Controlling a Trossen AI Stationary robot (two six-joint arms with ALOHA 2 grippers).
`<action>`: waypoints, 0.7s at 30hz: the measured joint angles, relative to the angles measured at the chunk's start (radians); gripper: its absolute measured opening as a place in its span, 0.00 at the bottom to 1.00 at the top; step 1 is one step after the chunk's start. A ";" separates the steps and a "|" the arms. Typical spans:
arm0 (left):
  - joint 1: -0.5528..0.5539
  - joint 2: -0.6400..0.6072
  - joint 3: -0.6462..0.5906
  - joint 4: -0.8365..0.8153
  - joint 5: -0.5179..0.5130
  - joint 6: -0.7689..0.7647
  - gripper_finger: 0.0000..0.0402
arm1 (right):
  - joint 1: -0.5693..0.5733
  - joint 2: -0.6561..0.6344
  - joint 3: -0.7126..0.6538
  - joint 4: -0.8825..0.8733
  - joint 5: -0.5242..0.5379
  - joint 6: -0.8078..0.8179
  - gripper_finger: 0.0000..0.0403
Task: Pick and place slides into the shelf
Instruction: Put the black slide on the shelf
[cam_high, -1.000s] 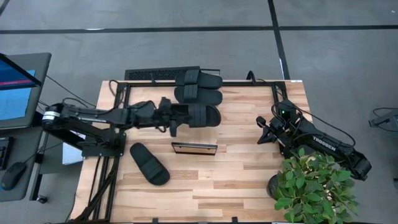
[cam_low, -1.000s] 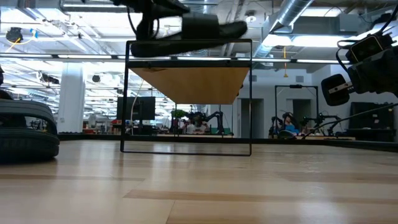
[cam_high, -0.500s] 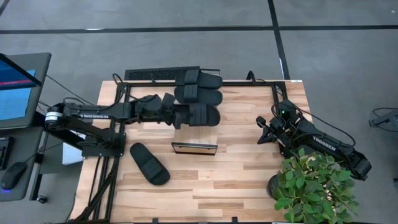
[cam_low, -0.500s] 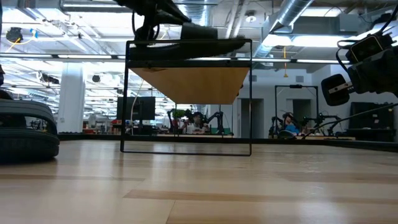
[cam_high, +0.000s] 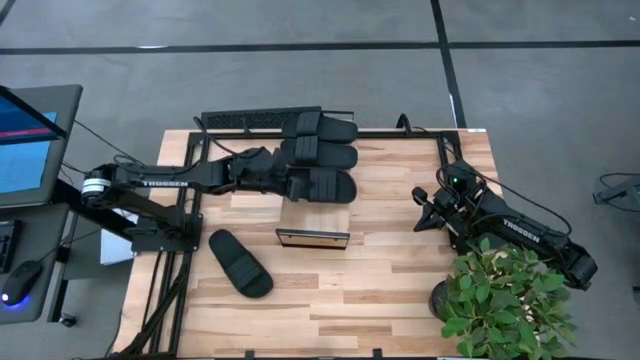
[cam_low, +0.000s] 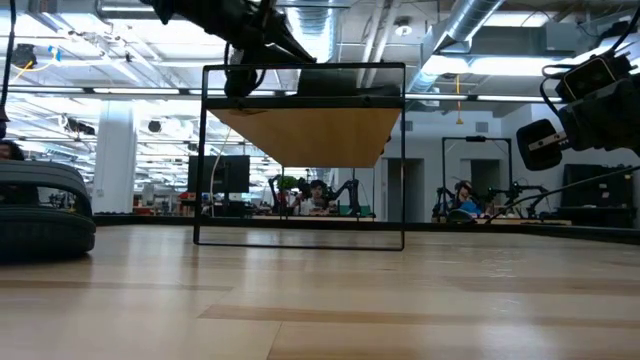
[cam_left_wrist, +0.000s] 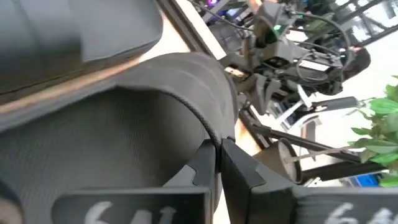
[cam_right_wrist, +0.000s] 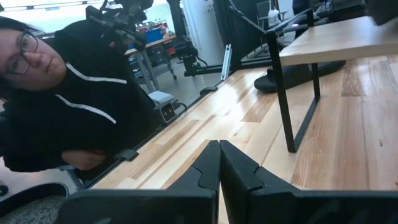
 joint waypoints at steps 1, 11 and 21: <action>0.003 0.008 0.000 0.015 0.009 0.000 0.00 | 0.000 -0.001 0.000 0.000 0.000 0.000 0.00; 0.014 0.032 0.000 0.032 0.031 0.001 0.00 | 0.000 -0.001 0.000 0.000 0.000 0.000 0.00; 0.033 0.056 0.000 0.043 0.060 0.014 0.00 | 0.000 -0.001 0.000 0.000 0.000 0.000 0.00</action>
